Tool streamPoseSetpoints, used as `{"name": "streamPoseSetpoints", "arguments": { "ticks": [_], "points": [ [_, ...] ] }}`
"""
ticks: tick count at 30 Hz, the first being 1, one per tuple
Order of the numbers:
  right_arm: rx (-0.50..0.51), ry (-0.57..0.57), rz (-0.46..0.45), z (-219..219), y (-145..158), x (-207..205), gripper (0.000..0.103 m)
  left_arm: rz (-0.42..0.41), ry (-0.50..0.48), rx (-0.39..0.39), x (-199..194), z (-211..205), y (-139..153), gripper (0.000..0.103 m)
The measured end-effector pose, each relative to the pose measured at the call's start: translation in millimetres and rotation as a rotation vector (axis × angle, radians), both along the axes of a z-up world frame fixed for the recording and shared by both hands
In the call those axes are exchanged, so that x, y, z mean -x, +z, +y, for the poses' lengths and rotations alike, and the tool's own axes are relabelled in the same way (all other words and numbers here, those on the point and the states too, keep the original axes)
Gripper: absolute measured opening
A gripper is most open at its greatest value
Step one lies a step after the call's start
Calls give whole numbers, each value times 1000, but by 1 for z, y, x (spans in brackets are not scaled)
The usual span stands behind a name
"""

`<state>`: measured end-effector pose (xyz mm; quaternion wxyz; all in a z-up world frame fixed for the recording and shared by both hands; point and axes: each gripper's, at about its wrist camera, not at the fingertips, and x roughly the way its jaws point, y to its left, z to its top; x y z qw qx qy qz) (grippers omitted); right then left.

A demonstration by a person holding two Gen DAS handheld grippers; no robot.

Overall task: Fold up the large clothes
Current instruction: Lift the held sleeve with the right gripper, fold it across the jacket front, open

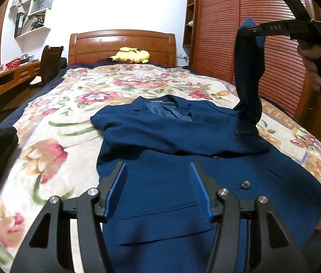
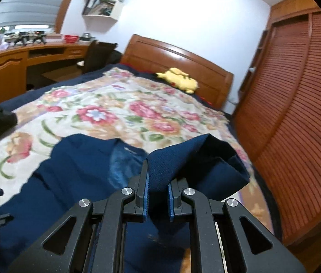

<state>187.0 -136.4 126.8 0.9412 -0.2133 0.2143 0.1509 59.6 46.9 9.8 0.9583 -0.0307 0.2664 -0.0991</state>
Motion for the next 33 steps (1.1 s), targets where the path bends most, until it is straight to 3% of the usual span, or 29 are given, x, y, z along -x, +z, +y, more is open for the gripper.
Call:
{"name": "streamPoseSetpoints", "arguments": {
  "ticks": [9, 20, 22, 25, 30, 33],
  "points": [
    [-50, 122, 13, 47, -3, 15, 10, 1, 23, 5, -2, 11, 0, 56],
    [-50, 151, 131, 80, -46, 23, 14, 4, 49, 11, -3, 21, -2, 56],
    [-55, 149, 166, 80, -50, 21, 34, 5, 50, 10, -4, 21, -3, 56],
    [-65, 150, 152, 75, -49, 25, 53, 8, 50, 4, -4, 20, -4, 56],
    [-86, 148, 142, 60, -49, 32, 58, 15, 47, -9, -6, 17, -6, 56],
    [-84, 114, 156, 41, -64, 31, 58, 20, 47, -20, -7, 15, -8, 56]
  ]
}}
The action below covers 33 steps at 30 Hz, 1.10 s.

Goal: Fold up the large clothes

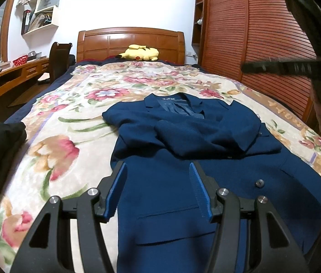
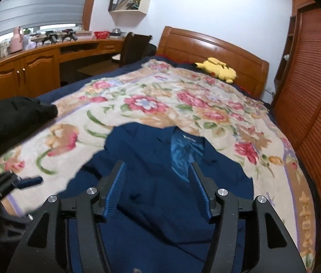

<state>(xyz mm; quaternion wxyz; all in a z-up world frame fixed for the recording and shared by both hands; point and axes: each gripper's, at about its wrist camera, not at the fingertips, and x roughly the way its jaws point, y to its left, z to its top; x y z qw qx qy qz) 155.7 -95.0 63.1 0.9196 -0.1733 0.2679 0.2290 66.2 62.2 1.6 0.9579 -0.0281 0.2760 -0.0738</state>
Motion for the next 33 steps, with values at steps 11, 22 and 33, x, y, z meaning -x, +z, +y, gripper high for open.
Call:
{"name": "streamPoseSetpoints", "arguments": {
  "ticks": [11, 22, 33],
  "points": [
    [-34, -162, 157, -67, -102, -22, 58, 24, -3, -34, -5, -11, -8, 56],
    [-58, -178, 223, -82, -149, -33, 58, 70, 3, -63, -14, -18, -22, 56],
    [-56, -175, 246, -81, -164, -34, 58, 102, 1, -126, -24, -30, -22, 56]
  ]
}}
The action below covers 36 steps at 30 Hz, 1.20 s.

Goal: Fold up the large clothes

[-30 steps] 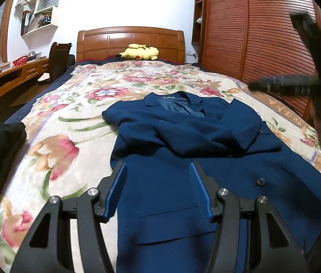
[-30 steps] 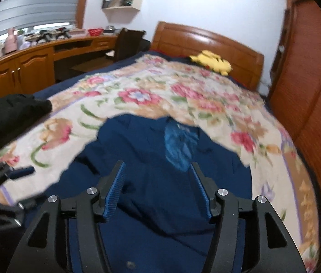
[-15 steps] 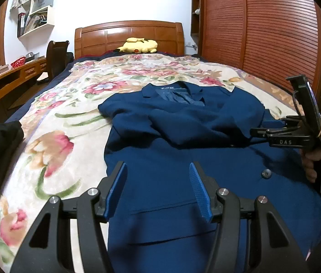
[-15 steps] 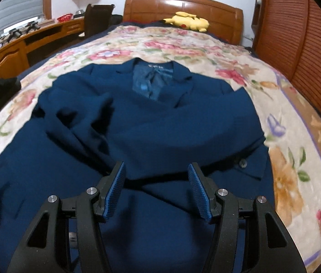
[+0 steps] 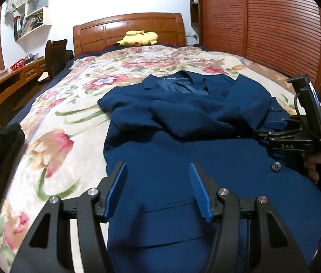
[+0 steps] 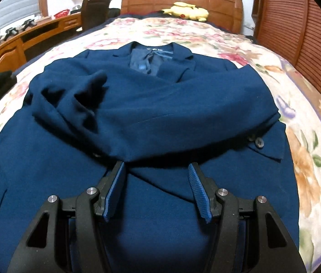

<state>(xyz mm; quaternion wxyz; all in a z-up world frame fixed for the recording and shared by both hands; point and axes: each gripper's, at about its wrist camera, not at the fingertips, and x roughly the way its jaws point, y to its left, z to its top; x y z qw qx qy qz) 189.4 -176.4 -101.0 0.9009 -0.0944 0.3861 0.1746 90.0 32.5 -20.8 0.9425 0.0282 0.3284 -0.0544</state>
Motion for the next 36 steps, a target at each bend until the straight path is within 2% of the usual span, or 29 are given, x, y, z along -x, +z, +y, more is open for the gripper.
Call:
{"name": "streamPoseSetpoints", "arguments": {
  "ticks": [4, 10, 18, 27, 30, 33, 35, 36],
  "points": [
    [1, 17, -5, 2, 0, 2, 58, 28, -20, 19, -16, -6, 6, 56],
    [-26, 31, 0, -1, 1, 1, 58, 49, -21, -75, -54, -19, 14, 56],
    [-47, 50, 3, -1, 3, 2, 58, 93, -2, -79, -118, -21, 18, 56],
    [-70, 68, 9, -3, 4, 1, 58, 211, 33, -43, -166, -24, -10, 56],
    [-77, 75, 9, -3, 4, 2, 58, 255, 34, -12, -169, -23, -22, 56],
    [-89, 83, 9, -5, 6, 3, 58, 252, 6, 1, -163, -26, -25, 56],
    [-98, 84, 8, -6, 7, 3, 58, 245, -9, 14, -161, -28, -24, 47],
    [-105, 84, 5, -7, 8, 4, 58, 246, -20, 22, -159, -29, -23, 35]
  ]
}}
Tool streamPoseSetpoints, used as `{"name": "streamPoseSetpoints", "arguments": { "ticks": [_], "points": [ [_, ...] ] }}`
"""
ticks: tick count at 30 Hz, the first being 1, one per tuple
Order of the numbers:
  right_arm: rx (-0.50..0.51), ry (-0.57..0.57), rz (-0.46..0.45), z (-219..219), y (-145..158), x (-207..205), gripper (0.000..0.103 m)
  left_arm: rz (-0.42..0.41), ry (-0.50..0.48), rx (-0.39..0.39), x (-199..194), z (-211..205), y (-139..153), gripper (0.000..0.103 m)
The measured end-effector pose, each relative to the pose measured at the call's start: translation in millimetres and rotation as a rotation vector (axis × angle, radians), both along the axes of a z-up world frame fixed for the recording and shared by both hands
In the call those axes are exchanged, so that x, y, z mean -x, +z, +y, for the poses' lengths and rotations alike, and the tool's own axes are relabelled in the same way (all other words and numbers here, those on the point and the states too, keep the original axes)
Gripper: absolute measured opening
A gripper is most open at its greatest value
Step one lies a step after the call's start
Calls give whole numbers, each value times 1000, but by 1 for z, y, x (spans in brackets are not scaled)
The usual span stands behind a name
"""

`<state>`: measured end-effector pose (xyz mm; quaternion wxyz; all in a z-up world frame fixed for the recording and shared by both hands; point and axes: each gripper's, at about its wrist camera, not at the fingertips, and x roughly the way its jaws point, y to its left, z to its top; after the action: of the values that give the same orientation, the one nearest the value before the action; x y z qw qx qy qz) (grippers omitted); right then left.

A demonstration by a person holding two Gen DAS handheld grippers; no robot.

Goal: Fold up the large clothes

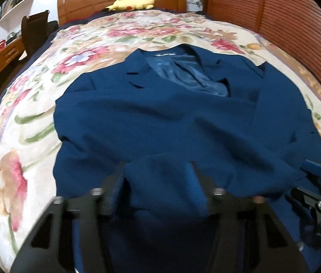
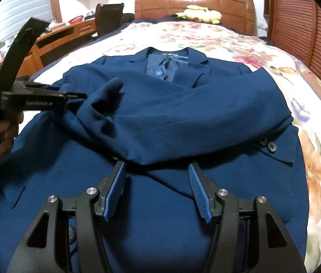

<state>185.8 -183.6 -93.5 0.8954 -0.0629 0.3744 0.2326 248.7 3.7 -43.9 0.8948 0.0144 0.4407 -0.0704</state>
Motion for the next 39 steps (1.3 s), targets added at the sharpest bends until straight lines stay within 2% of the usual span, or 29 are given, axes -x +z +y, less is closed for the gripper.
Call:
{"name": "streamPoseSetpoints", "arguments": {
  "ticks": [2, 4, 8, 12, 16, 18, 21, 24, 28, 34, 39],
  "points": [
    [-19, 0, -4, -3, 2, 1, 58, -4, -9, 1, 4, -2, 4, 14],
    [-39, -5, -10, -8, 6, 2, 58, -27, -32, -7, 12, -5, 12, 7],
    [-60, -30, -30, -21, 13, 2, 58, -136, -48, -57, 38, -5, 40, 5],
    [-77, -64, -38, -37, 17, 3, 58, -241, -10, -100, 66, 8, 72, 5],
    [-86, -96, -51, -52, 22, 3, 58, -266, 9, -111, 90, 21, 78, 5],
    [-91, -117, -58, -59, 23, 3, 58, -268, 8, -111, 105, 24, 72, 5],
    [-98, -137, -60, -67, 24, 4, 58, -229, -10, -102, 119, 23, 54, 6],
    [-101, -141, -55, -69, 23, 4, 58, -176, -25, -115, 127, 17, 36, 8],
    [-98, -139, -56, -70, 23, 4, 58, -163, -34, -130, 136, 12, 30, 13],
    [-75, -149, -79, -83, 28, 8, 58, -208, -35, -124, 148, 15, 45, 30],
    [-57, -187, -103, -100, 33, 11, 58, -242, -51, -90, 147, 24, 61, 47]
  ]
}}
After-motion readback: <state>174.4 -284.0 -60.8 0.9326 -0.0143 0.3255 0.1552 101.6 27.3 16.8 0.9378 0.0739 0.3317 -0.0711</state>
